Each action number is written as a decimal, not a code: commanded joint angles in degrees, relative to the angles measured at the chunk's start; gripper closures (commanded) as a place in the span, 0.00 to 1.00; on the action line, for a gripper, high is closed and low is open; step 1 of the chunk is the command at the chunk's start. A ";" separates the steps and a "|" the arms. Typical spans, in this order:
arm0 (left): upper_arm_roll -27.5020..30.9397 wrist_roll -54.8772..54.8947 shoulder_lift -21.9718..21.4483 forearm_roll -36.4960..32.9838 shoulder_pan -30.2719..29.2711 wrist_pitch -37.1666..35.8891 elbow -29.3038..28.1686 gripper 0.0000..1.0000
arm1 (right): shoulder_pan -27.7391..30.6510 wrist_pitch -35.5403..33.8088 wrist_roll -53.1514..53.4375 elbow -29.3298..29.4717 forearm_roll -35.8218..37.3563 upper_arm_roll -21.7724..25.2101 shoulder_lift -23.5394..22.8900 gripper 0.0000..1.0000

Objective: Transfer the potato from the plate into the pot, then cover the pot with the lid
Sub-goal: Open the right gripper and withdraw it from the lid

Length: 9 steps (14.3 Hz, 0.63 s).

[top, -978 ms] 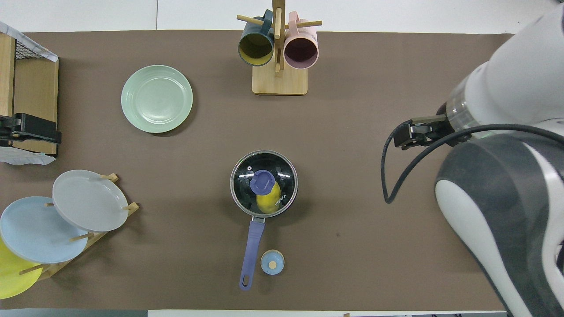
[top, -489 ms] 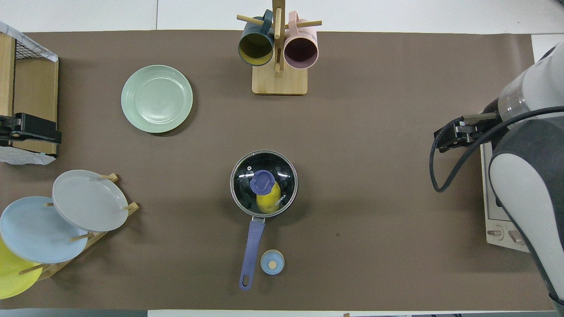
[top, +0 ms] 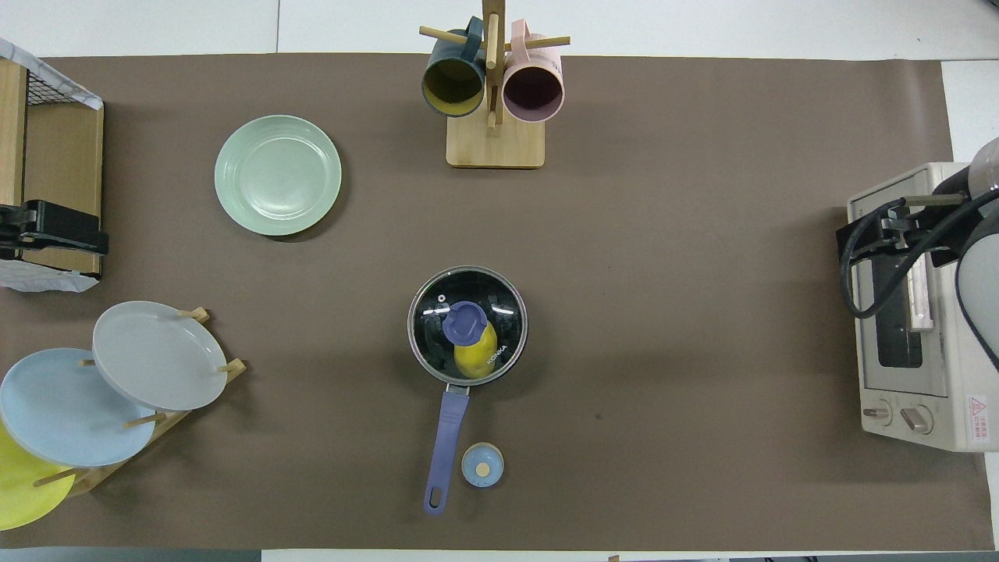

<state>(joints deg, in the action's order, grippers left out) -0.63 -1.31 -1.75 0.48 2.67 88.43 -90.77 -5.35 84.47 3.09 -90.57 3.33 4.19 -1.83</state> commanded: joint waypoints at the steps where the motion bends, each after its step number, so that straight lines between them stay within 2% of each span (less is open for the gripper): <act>1: 0.27 -0.01 -1.06 0.58 -0.03 0.34 -1.08 0.00 | 0.95 1.40 -1.15 -2.16 -0.87 0.12 1.65 0.00; 9: 0.28 -0.01 -1.06 0.58 -0.03 0.34 -1.08 0.00 | 1.22 0.88 -1.15 -1.63 -0.87 -0.06 1.65 0.00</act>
<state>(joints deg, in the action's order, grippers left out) -0.63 -1.31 -1.75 0.48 2.67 88.43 -90.77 -4.78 84.47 2.93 -90.80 3.33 4.56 -1.74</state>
